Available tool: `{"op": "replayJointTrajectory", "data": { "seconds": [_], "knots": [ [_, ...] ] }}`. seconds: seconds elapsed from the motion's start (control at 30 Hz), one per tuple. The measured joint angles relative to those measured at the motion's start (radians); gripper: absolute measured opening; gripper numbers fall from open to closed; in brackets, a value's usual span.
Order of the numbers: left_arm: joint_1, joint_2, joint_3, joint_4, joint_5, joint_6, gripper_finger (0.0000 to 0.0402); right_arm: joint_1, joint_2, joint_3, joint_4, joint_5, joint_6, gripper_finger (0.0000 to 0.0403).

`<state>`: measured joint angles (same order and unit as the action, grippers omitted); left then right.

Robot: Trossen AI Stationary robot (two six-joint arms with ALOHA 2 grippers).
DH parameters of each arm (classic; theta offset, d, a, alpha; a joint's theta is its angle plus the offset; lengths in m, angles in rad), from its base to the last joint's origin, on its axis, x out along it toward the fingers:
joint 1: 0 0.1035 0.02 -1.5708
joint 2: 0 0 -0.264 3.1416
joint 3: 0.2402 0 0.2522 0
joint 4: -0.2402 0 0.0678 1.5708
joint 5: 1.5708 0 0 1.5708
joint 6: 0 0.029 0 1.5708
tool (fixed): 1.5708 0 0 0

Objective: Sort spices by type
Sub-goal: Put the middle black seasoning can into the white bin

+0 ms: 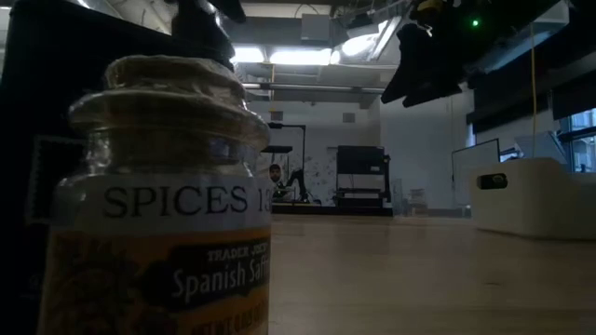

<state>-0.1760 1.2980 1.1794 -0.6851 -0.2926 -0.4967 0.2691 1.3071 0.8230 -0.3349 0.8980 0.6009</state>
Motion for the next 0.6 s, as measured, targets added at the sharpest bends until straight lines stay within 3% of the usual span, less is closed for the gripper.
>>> {"op": "replayJointTrajectory", "data": {
  "seconds": [0.2, 0.5, 0.6],
  "knots": [
    [-0.161, 0.011, -0.019, -0.029, -0.093, -0.127, 0.0306, 0.000, 0.021, 0.001, 0.097, -0.188, -0.050, 0.0303],
    [-0.354, 0.013, -0.150, -0.005, -0.169, -0.348, 0.0306, 0.003, 0.181, 0.001, 0.393, -0.580, -0.135, 0.0303],
    [-0.409, 0.015, -0.199, 0.039, -0.189, -0.420, 0.0306, 0.020, 0.234, 0.000, 0.502, -0.666, -0.163, 0.0303]
  ]
}}
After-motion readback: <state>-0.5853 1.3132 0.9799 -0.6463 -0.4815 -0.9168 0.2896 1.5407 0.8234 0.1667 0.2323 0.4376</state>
